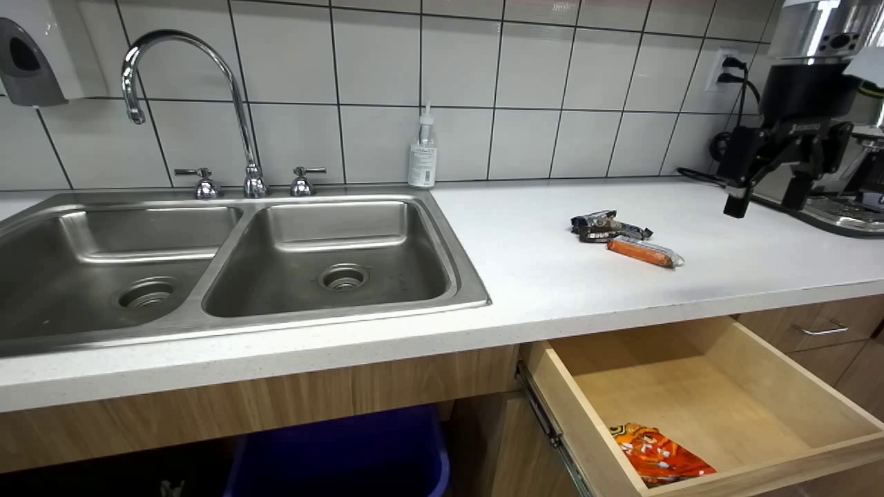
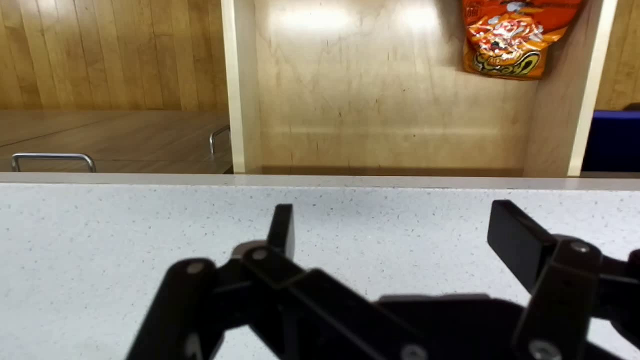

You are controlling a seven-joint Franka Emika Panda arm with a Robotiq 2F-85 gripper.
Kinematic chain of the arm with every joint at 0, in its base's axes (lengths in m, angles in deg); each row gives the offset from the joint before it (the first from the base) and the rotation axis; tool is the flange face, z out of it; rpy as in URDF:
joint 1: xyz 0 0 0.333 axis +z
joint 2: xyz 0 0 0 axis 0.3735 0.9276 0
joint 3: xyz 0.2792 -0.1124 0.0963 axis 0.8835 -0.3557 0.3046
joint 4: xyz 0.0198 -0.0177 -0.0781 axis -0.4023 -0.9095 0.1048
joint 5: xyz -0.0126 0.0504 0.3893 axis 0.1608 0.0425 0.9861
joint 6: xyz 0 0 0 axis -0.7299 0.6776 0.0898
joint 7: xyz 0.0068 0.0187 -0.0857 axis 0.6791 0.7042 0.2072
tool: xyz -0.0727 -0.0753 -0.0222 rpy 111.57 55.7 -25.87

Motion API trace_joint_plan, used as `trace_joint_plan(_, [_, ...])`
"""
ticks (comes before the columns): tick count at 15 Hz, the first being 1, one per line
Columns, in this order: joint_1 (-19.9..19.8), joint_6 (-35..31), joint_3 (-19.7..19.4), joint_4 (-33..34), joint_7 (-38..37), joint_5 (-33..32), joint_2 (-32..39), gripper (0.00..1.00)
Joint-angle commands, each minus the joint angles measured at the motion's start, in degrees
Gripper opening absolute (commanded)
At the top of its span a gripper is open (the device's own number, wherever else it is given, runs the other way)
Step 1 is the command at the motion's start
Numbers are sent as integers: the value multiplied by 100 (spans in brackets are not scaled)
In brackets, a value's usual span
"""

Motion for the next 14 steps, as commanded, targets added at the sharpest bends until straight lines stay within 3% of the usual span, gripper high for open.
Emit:
trace_joint_plan(1, [-130,-21,-21,471,248,-42,485,100])
trace_joint_plan(14, [-224,93,-6,1691,884,-69,1809,100])
